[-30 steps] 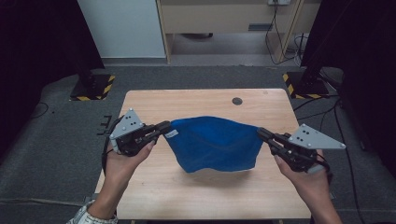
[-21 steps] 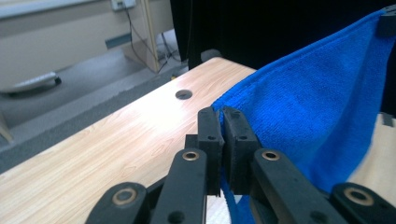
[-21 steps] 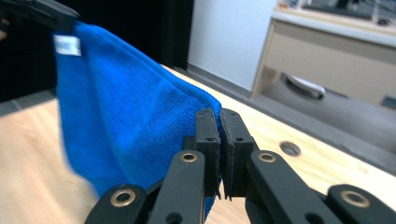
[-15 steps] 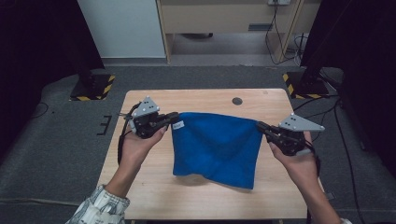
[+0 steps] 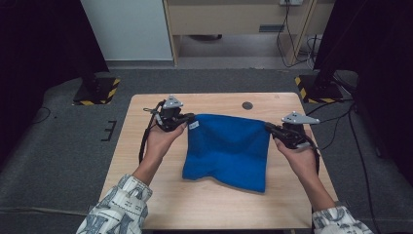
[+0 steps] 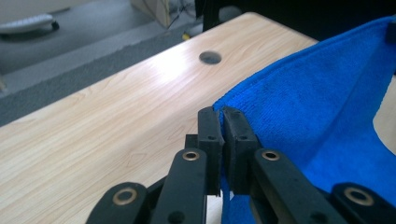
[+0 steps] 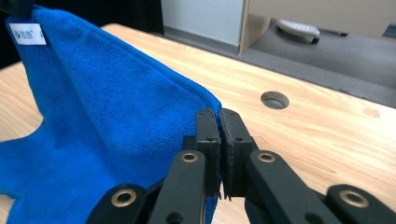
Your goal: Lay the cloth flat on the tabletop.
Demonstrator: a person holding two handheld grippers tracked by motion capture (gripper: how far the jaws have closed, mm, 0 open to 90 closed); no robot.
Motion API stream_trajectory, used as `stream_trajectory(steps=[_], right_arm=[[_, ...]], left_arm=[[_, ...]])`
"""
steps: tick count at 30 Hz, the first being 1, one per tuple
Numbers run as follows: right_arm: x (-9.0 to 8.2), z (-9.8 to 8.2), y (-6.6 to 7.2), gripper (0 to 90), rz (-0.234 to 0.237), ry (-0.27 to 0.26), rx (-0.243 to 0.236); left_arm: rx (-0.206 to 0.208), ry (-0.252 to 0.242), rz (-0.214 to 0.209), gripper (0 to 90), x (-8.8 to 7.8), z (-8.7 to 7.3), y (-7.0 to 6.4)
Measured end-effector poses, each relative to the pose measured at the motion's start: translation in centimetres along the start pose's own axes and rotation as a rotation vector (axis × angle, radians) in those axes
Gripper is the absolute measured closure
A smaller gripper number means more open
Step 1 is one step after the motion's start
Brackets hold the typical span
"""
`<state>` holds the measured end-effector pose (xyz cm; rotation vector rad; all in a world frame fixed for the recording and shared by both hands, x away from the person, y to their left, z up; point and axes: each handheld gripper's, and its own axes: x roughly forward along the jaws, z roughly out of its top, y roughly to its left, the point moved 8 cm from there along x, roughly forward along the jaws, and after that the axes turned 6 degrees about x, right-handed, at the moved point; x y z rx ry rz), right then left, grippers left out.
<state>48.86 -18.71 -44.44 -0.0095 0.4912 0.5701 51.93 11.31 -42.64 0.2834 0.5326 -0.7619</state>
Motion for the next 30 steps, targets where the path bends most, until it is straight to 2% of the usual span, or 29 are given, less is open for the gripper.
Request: stream_trajectory(steps=[3,6,8,13,19,24,30], right_arm=[[1.8,-0.3,-0.7,87.4,-0.007,0.03,-0.016],[3.5,-0.4,-1.4,87.4,-0.014,0.048,0.0],[4.5,-0.3,-1.8,87.4,-0.003,0.051,0.03],[6.5,-0.4,-2.4,87.4,-0.021,0.076,0.02],[7.9,-0.9,-2.7,87.4,-0.023,0.093,0.027],[8.6,-1.0,-3.1,87.4,-0.03,0.088,0.037],[9.2,-0.8,-3.3,87.3,-0.042,0.088,0.039]], left_arm=[[-0.002,0.012,0.008,86.1,1.2,-0.2,0.7],[0.003,0.037,0.022,85.9,2.4,-0.5,1.3],[-0.002,0.055,0.023,85.8,3.2,-0.9,1.8],[-0.027,0.081,0.031,85.7,4.7,-1.8,2.8],[-0.05,0.088,0.037,85.8,5.5,-2.1,3.4],[-0.032,0.106,0.064,85.9,5.8,-2.2,3.6],[-0.03,0.12,0.088,86.1,5.8,-2.4,3.8]])
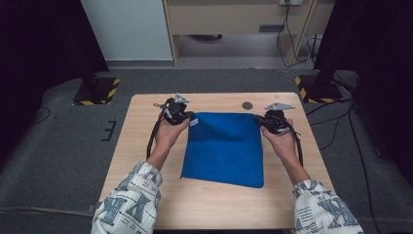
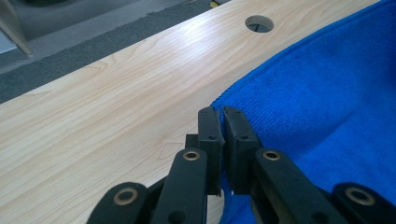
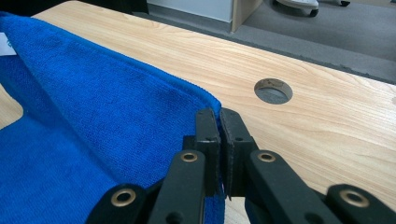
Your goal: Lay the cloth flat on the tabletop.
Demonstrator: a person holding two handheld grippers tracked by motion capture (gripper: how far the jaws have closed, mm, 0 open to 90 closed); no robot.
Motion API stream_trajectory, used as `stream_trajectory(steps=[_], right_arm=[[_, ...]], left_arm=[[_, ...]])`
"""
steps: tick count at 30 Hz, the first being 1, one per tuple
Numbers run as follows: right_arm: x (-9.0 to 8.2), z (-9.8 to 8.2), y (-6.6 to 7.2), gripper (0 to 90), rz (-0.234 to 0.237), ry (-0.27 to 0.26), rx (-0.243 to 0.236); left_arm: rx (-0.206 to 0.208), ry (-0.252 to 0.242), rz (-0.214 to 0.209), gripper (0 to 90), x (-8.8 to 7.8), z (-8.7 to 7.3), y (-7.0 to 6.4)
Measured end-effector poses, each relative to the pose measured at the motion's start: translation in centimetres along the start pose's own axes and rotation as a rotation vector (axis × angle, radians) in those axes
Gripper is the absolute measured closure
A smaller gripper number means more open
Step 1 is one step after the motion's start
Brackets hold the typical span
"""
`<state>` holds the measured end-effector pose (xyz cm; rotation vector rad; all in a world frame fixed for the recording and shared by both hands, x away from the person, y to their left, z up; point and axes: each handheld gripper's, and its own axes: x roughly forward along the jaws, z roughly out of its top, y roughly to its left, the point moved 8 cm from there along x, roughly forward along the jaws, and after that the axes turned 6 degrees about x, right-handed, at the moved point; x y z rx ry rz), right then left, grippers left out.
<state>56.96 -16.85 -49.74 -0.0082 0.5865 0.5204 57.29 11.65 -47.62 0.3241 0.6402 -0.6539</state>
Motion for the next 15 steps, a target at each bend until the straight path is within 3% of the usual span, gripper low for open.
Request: stream_trajectory(steps=[8,15], right_arm=[[0.8,0.4,0.6,87.3,-0.001,0.011,-0.007],[2.6,0.5,0.1,87.3,-0.027,0.046,-0.013]], left_arm=[[0.012,0.023,0.034,86.3,-0.2,-0.4,0.5],[0.002,0.043,0.038,86.0,1.4,-1.1,1.6]])
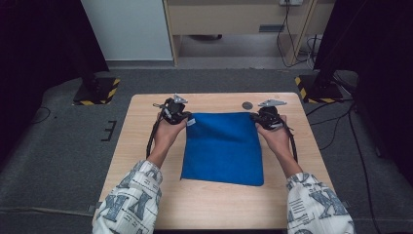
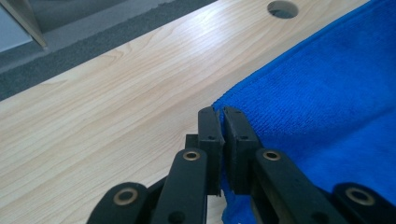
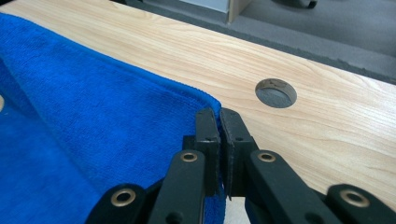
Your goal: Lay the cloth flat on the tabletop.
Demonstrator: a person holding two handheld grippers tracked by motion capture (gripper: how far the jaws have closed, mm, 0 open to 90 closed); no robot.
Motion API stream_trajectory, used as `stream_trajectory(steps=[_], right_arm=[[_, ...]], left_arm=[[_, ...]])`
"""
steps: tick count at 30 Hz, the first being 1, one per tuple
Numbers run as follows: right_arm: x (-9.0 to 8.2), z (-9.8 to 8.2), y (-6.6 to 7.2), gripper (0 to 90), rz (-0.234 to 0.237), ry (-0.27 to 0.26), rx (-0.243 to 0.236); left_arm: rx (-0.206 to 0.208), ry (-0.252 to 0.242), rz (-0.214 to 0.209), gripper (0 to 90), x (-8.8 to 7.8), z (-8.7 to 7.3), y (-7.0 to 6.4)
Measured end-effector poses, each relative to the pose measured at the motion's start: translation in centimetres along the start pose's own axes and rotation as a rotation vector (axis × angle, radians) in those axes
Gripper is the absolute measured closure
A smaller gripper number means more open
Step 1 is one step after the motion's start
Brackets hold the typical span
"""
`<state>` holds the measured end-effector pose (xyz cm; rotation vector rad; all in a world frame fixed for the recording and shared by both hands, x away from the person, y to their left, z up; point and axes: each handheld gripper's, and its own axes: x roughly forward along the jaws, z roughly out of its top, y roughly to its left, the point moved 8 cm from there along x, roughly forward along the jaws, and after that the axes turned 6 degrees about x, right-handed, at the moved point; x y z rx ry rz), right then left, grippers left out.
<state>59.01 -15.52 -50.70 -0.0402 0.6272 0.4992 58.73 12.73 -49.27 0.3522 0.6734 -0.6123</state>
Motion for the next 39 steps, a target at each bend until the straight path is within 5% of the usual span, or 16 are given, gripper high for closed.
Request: stream_trajectory(steps=[15,17,19,21,26,39], right_arm=[[4.6,-1.1,-0.5,86.2,-0.026,0.069,0.029],[4.8,-1.1,-0.7,76.7,-0.05,0.06,0.028],[4.9,-0.9,-1.2,57.4,-0.09,0.035,0.039],[4.7,-0.8,-1.6,44.5,-0.137,0.028,0.025],[3.9,-0.2,-2.0,33.9,-0.177,0.01,-0.003],[1.7,-0.9,0.9,25.8,-0.107,0.017,0.016]], left_arm=[[-0.056,0.004,0.025,85.2,3.3,-1.5,2.7],[-0.069,-0.017,0.056,78.7,3.6,-1.5,3.2],[-0.082,-0.043,0.062,68.3,3.6,-1.3,3.4],[-0.059,-0.061,0.085,64.3,3.2,-1.0,3.6],[-0.028,-0.082,0.094,59.4,1.8,-0.2,3.4],[0.038,-0.085,0.058,46.7,-2.0,0.0,0.6]])
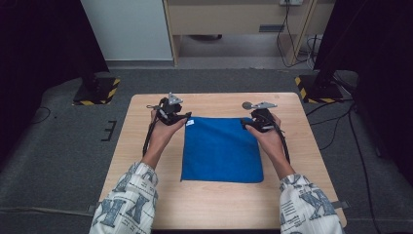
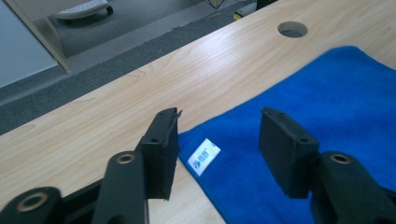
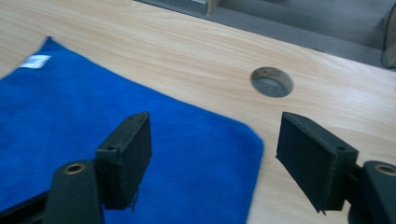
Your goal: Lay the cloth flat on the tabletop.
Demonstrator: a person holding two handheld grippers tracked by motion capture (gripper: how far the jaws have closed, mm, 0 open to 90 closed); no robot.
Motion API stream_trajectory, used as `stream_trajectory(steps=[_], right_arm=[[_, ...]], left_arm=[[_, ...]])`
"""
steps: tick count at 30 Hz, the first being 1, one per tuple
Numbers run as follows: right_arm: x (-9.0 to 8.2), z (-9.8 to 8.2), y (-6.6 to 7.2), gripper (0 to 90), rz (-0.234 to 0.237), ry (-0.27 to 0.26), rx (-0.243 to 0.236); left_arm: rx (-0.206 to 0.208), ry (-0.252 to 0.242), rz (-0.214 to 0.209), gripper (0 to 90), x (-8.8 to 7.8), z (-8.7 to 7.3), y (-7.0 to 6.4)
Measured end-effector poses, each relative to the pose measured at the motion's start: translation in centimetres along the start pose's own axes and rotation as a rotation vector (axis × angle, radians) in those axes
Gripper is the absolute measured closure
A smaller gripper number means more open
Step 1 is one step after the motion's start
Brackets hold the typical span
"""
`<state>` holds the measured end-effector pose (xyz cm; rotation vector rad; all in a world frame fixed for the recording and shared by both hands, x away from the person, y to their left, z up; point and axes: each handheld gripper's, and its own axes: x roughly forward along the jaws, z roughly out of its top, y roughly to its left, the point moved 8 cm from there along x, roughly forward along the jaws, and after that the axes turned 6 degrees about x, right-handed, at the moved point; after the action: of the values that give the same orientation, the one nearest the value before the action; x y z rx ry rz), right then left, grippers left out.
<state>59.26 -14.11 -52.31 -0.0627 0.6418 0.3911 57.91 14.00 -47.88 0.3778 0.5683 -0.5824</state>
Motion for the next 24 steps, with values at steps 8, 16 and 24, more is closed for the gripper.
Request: stream_trajectory(steps=[8,16,24], right_arm=[[-1.0,-1.1,2.5,21.4,0.095,0.029,0.0],[-1.2,-1.9,5.6,20.9,0.145,0.029,-0.038],[-1.5,-2.5,9.1,20.3,0.205,0.04,-0.085]], left_arm=[[0.027,-0.001,-0.057,31.7,-0.3,-0.1,-1.7],[0.035,0.003,-0.065,26.8,0.2,-0.3,-2.1],[0.022,-0.018,-0.084,20.2,-0.6,-0.2,-1.8]])
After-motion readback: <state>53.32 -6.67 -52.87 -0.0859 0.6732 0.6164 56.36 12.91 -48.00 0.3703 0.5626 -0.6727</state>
